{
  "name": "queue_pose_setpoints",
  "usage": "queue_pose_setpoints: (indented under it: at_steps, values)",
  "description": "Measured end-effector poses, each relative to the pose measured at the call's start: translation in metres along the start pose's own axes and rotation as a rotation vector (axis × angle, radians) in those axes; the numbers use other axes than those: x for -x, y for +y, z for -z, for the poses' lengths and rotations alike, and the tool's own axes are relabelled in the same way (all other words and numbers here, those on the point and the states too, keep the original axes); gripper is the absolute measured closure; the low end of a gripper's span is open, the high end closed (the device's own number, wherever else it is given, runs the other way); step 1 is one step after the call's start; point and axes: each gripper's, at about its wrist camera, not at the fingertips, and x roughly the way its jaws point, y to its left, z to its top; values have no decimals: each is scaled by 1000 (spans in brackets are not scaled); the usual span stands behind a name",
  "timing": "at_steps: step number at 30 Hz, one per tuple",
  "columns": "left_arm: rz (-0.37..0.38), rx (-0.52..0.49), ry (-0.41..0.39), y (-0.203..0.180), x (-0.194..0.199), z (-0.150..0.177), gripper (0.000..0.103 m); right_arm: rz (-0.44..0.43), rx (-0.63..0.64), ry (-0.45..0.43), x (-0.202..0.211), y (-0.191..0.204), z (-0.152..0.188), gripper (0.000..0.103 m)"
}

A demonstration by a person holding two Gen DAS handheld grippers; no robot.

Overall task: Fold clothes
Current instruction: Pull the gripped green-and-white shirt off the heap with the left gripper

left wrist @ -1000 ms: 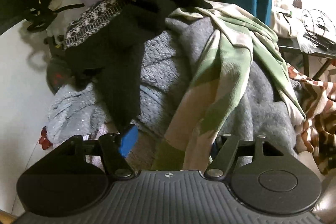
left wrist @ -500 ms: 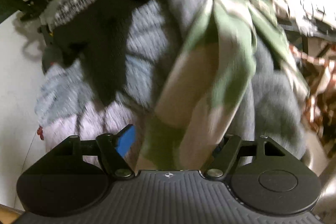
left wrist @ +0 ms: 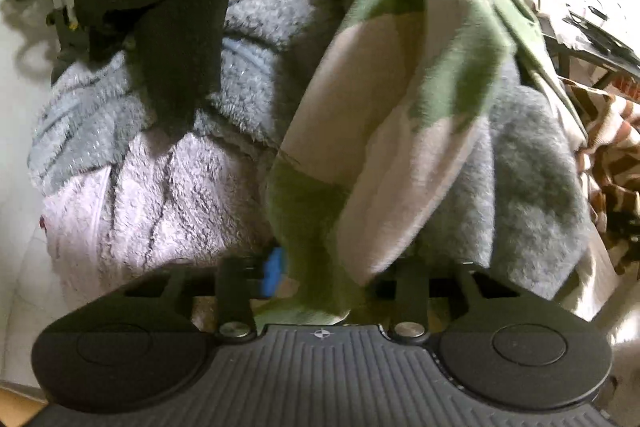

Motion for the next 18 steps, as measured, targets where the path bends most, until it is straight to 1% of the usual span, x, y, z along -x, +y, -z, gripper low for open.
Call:
queue_pose_setpoints:
  at_steps: [1,2,5,6,7,11,14,15,18]
  values:
    - [2,-5,-5,0,3,1,87,0,0,0,0,0,0,1]
    - [12,17,-11,2,8,1,89,0,0,0,0,0,0,1]
    - [73,168,-81,17,35,-3,91,0,-1,-1,1,-1,0,1]
    - [71,172,-114,17,45,-6,92,2,0,0,1,0,0,1]
    - [65,165,-150,17,55,-9,99,4,0,1,0,0,0,1]
    - [57,141,-272,20,85,-29,98,3,0,10,0,0,-2,1]
    - [35,110,-319,20,87,-46,98,-2,-4,18,1,-1,-4,1]
    - [21,102,-322,21,86,-49,98,-3,-5,20,1,-2,-5,1]
    - [25,146,-333,28,88,-51,98,-8,-8,28,2,-3,-7,1]
